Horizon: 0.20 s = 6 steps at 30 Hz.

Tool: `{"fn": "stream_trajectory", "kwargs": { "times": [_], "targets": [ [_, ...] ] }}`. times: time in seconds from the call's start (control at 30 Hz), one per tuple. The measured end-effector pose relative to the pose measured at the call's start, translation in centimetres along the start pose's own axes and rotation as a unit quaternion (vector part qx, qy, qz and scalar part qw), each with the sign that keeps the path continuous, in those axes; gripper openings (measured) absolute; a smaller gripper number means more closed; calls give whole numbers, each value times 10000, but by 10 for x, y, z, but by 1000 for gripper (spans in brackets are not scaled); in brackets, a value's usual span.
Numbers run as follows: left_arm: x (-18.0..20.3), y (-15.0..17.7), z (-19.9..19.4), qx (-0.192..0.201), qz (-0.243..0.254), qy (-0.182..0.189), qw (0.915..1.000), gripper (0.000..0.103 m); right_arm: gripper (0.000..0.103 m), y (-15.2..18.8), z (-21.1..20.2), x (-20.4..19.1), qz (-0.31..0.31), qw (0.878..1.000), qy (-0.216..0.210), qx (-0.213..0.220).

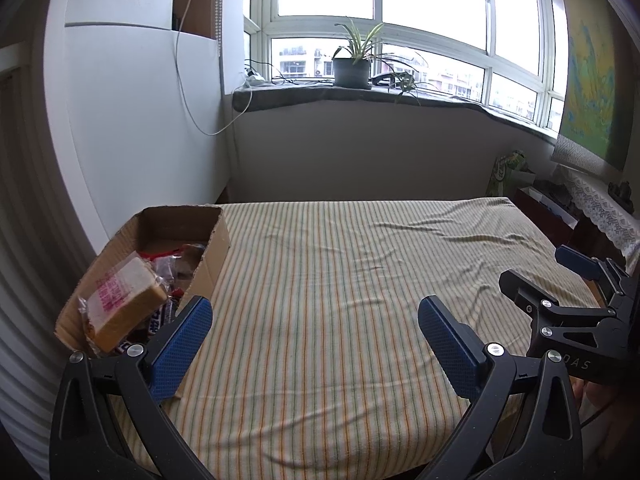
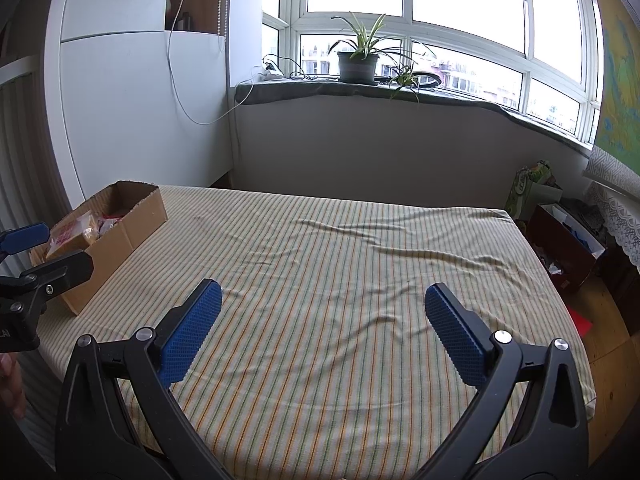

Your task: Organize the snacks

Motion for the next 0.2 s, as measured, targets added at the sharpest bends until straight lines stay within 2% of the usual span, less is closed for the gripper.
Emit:
{"fn": "stream_trajectory", "kwargs": {
  "times": [0.1,0.2],
  "targets": [
    [-1,-1,-5,141,68,-223,9996,102,103,1,1,0,-11,10000,-11,-6],
    [0,-2,-5,149,49,-170,9997,102,103,1,2,1,-9,10000,-9,-6]
  ]
}}
Point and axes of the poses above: each gripper's, at about its wrist camera, not at the fingertips, and z roughly the way its jaws point, x to its right, y to its underside, the point moved 7 cm from there along z, roughly the way its jaws point, and after that the axes turned 8 degrees about y, right-handed, at the moved point
